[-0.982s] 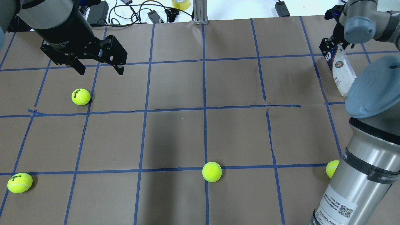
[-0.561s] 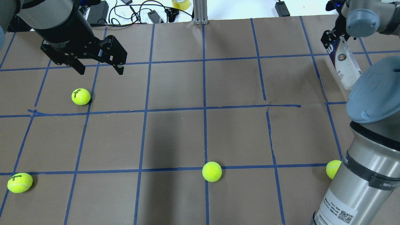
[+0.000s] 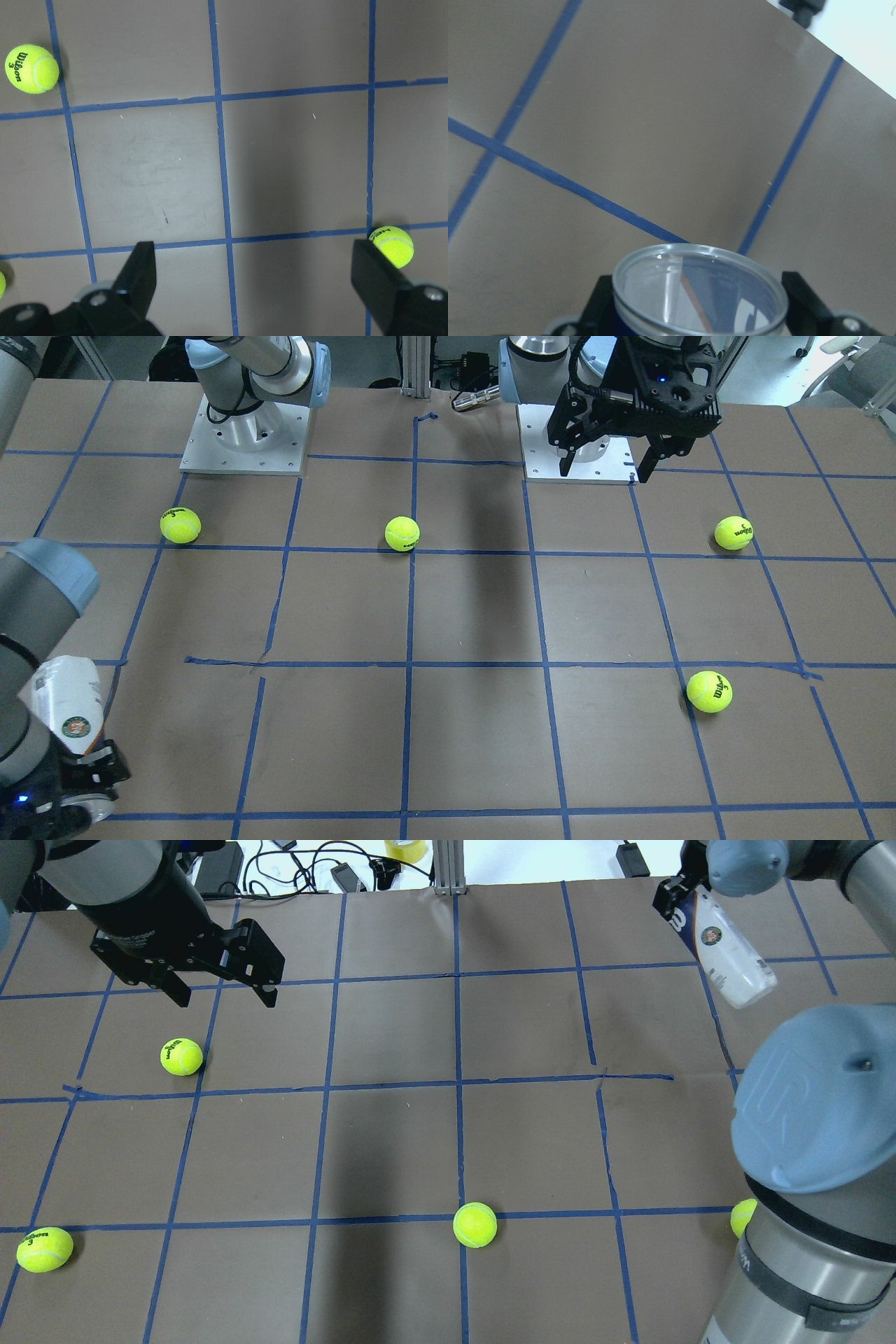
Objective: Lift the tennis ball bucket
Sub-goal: 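Carry the can with the right gripper toward the table center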
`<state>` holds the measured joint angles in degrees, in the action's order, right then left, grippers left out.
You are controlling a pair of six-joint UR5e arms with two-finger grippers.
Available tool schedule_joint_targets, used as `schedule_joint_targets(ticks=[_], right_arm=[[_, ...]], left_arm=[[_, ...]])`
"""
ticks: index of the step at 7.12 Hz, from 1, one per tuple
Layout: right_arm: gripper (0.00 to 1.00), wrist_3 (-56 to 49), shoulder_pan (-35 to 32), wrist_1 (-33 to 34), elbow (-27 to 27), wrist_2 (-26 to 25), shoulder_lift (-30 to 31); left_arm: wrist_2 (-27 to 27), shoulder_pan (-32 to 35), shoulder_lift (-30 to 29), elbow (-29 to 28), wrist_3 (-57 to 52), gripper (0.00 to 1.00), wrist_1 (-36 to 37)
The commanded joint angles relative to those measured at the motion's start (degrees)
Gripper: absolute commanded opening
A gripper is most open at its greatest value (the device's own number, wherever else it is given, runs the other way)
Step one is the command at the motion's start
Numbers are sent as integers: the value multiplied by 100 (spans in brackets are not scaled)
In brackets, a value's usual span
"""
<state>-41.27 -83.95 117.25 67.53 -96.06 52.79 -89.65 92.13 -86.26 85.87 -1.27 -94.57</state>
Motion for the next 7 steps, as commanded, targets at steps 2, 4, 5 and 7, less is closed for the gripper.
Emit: schedule_joint_targets(ticks=[2,4,5,7], right_arm=[[35,-721,-1147,-18,58,184,-5],[32,-1389,-1507,69,189,176,-41],[31,-1427,-1840,226,233,158,-41],[32,-2128,-2326,465,252,237,-207]], left_arm=[[-17,-2,-5,0,4,100,0],[9,-45,-5,-17,-31,100,18],[44,-98,-5,-9,-40,100,18],[61,-116,-128,-9,-320,100,184]])
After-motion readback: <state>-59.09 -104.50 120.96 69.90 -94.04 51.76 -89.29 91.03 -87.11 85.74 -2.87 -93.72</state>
